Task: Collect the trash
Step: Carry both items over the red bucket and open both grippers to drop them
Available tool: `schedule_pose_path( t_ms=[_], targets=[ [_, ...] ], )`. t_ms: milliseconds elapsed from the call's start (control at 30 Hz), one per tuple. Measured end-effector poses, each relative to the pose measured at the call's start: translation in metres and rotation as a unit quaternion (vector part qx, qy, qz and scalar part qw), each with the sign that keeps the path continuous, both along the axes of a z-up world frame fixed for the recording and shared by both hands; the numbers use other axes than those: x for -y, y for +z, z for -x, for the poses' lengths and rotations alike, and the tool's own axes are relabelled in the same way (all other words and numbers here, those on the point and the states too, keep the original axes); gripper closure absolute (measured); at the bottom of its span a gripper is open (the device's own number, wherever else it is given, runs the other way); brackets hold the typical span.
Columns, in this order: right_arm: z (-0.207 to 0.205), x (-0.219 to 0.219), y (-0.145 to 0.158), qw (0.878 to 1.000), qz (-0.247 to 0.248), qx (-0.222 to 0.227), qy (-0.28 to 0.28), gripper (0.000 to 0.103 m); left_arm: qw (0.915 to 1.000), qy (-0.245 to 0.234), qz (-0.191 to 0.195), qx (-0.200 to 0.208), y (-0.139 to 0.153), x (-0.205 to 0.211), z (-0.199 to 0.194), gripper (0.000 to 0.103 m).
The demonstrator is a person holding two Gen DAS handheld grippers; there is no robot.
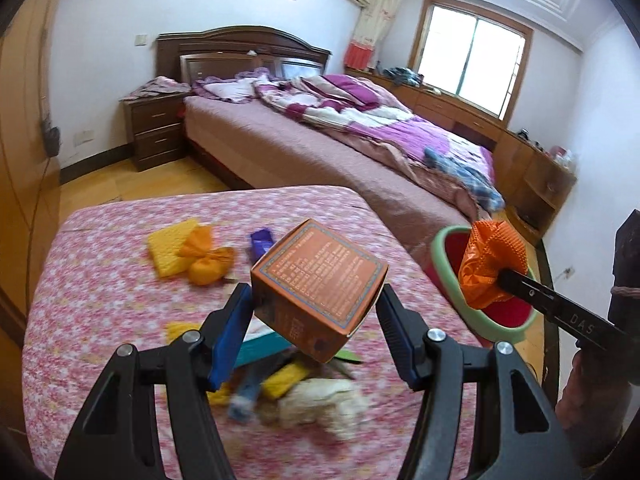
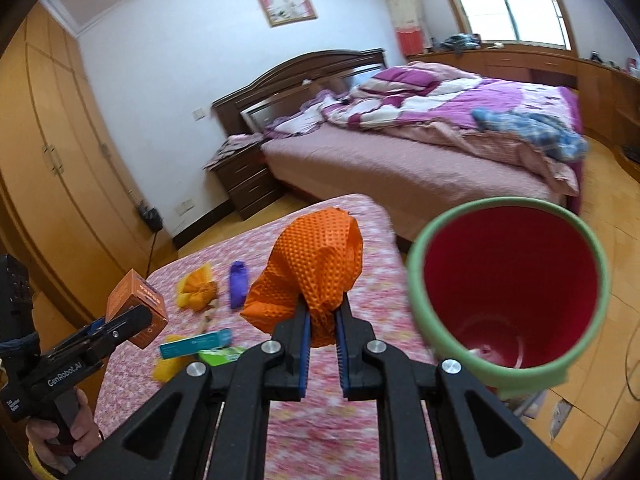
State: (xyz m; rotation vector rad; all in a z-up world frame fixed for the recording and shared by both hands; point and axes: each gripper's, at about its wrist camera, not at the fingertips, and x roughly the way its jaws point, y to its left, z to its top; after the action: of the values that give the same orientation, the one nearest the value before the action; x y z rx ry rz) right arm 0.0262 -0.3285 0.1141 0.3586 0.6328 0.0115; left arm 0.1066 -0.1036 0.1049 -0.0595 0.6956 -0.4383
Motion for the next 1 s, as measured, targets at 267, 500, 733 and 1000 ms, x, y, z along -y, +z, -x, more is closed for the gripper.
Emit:
schedule_pose_path(
  t_ms=[267,500,733,1000],
  targets=[
    [0.027,0.054,-0.010,0.998,0.004,0.001,-0.068,0.090,0.9981,-0.055,-0.019,-0.021,-0.005,0.065,-0.007,0.039],
    [0.038,0.102,-0.030,0.993,0.001,-0.014,-0.116,0.089,0.9944,-0.097,-0.028,-0.032,-0.014,0.122,-0.016,0.039],
    [0.040,0.141,-0.048,0.989,-0.012,-0.037,-0.141,0.082,0.9902,-0.130,-0.037,-0.037,-0.023,0.175,-0.025,0.040],
    [0.046,0.163,-0.049,0.987,-0.036,-0.028,-0.151,0.076,0.9850,-0.156,-0.062,-0.041,-0.043,0.217,-0.032,0.039]
  ],
)
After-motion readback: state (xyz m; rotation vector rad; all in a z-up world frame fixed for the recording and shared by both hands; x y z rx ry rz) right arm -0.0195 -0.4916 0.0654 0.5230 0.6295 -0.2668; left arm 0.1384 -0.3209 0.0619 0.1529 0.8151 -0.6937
